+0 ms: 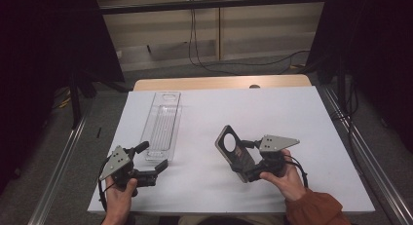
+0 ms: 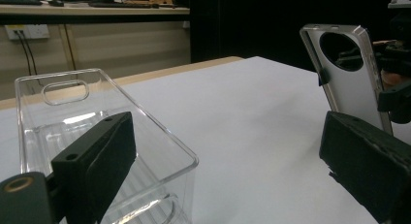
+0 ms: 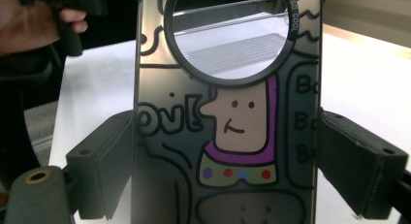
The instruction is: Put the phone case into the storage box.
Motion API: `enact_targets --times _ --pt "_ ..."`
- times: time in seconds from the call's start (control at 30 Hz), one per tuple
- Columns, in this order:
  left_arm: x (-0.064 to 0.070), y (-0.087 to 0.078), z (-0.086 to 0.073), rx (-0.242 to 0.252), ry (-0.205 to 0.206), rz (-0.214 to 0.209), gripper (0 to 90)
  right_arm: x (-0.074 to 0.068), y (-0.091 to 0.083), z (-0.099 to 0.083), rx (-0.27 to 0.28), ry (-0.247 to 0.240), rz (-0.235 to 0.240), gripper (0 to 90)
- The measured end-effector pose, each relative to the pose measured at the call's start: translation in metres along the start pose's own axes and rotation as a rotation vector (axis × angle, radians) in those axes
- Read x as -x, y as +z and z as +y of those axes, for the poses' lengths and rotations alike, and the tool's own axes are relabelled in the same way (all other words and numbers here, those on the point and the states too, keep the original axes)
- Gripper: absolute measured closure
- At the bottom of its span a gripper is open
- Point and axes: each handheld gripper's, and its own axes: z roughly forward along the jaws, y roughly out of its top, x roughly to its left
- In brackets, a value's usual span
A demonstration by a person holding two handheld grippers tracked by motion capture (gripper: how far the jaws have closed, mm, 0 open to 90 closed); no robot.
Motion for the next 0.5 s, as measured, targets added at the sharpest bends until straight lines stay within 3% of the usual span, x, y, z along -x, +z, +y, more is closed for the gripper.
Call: enact_targets --times 0.03,0.1,0.13,0.3,0.43,0.47,0.5 --pt "0.000 0.000 0.000 0.000 0.000 0.000 6.3 0.000 0.000 0.000 0.000 0.000 0.000 11.8" --pt "0.000 0.003 0.002 -0.013 0.002 -0.028 6.3 -0.001 -0.001 0.001 0.004 0.008 0.005 11.8" --pt "0.001 0.008 0.003 -0.009 0.005 -0.064 6.3 -0.002 -0.003 0.001 0.009 -0.001 0.010 11.8" --pt "0.006 0.017 0.005 -0.014 0.003 -0.116 6.3 -0.003 -0.007 0.002 0.029 0.002 0.026 11.8" --pt "0.014 0.027 0.006 -0.039 0.038 -0.151 4.0 -0.003 -0.007 0.000 0.029 0.008 0.051 11.8" --pt "0.019 0.031 0.005 -0.024 0.043 -0.200 3.5 -0.002 -0.006 0.000 0.028 0.006 0.056 11.8" --pt "0.019 0.031 0.005 -0.024 0.043 -0.200 3.2 -0.002 -0.006 0.000 0.028 0.006 0.056 11.8"
